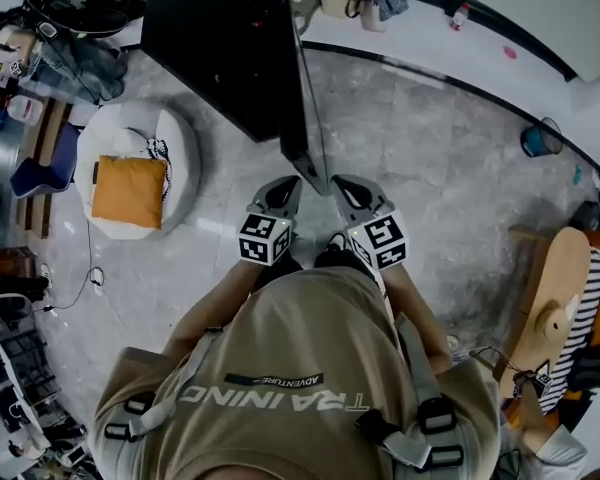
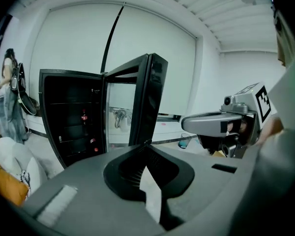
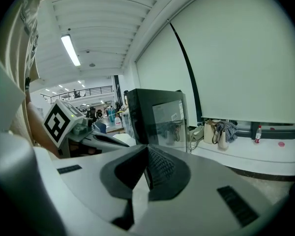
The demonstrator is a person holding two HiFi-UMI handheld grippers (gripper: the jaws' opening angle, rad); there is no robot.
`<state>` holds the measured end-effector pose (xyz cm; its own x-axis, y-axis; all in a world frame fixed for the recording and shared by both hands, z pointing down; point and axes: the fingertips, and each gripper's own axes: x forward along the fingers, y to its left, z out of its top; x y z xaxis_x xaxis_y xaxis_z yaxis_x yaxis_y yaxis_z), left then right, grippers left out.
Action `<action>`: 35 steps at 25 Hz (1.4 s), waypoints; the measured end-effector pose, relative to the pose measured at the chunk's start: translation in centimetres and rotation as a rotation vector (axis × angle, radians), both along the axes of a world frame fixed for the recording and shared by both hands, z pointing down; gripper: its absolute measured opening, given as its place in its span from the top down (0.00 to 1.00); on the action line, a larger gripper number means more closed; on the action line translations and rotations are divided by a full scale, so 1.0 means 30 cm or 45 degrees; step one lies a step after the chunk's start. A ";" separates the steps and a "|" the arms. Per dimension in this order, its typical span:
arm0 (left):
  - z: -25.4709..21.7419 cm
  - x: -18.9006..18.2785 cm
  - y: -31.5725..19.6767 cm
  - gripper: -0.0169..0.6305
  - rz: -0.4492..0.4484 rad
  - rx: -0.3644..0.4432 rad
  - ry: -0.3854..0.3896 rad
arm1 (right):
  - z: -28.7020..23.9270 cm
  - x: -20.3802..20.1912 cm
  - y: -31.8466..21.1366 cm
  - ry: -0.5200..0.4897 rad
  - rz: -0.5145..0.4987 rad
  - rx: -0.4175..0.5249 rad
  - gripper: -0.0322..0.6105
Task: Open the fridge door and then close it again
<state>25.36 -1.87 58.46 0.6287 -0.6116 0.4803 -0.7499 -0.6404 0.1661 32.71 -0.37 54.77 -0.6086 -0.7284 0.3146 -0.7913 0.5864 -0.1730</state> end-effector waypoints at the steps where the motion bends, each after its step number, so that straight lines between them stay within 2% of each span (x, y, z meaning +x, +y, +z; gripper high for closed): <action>1: -0.003 -0.020 0.002 0.97 -0.013 0.004 0.001 | -0.001 -0.009 -0.012 0.007 -0.008 0.004 0.96; 5: 0.002 -0.096 0.024 0.97 -0.058 -0.012 0.010 | 0.009 -0.029 -0.051 0.016 0.008 0.012 0.96; 9: 0.000 -0.162 0.030 0.97 -0.112 -0.028 0.060 | 0.005 -0.030 -0.091 0.028 0.039 0.027 0.96; 21: -0.014 -0.241 -0.006 0.97 -0.097 -0.037 0.020 | -0.021 -0.035 -0.166 0.097 0.033 0.027 0.96; 35: -0.046 -0.332 -0.113 0.97 -0.104 -0.036 0.082 | -0.033 -0.106 -0.169 0.148 -0.007 -0.009 0.96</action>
